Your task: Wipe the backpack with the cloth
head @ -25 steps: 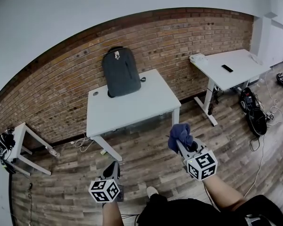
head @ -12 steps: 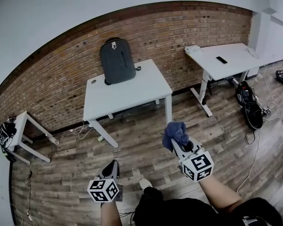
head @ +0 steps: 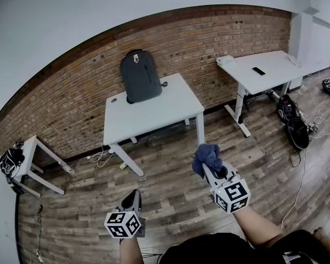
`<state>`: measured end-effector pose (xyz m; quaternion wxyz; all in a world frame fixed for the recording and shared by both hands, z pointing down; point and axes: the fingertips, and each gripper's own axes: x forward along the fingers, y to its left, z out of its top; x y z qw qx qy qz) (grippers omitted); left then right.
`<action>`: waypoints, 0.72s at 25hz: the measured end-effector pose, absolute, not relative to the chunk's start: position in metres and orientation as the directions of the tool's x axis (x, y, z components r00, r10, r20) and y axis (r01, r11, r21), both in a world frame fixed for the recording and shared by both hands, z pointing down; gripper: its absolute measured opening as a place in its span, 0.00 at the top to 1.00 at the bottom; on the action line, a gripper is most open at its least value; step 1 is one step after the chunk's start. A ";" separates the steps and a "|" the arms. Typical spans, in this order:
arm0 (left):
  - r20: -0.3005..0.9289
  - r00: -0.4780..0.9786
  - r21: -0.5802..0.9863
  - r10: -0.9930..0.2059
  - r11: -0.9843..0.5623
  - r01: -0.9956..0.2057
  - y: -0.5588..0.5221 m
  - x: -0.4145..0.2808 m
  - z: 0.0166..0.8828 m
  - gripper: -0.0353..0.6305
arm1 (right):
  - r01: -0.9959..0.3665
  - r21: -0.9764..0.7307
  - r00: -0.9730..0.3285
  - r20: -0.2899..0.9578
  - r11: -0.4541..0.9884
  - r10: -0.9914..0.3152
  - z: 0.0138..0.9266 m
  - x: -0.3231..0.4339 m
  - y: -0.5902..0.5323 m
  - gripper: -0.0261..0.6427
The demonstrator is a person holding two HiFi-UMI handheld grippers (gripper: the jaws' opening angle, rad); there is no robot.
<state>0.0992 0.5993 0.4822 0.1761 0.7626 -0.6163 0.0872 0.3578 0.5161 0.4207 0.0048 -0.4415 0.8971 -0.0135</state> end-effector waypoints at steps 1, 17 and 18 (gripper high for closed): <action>0.350 0.224 0.159 -0.910 -0.179 -0.971 0.602 0.095 0.481 0.96 | -0.793 -0.033 -0.609 0.003 0.609 -0.793 0.421 0.354 0.518 0.91; 0.357 0.219 0.192 -0.908 -0.158 -0.969 0.621 0.027 0.481 0.96 | -0.785 0.027 -0.620 0.005 0.619 -0.785 0.411 0.291 0.539 0.91; 0.357 0.219 0.195 -0.908 -0.158 -0.968 0.622 0.025 0.481 0.96 | -0.782 0.035 -0.623 0.009 0.623 -0.782 0.412 0.288 0.541 0.91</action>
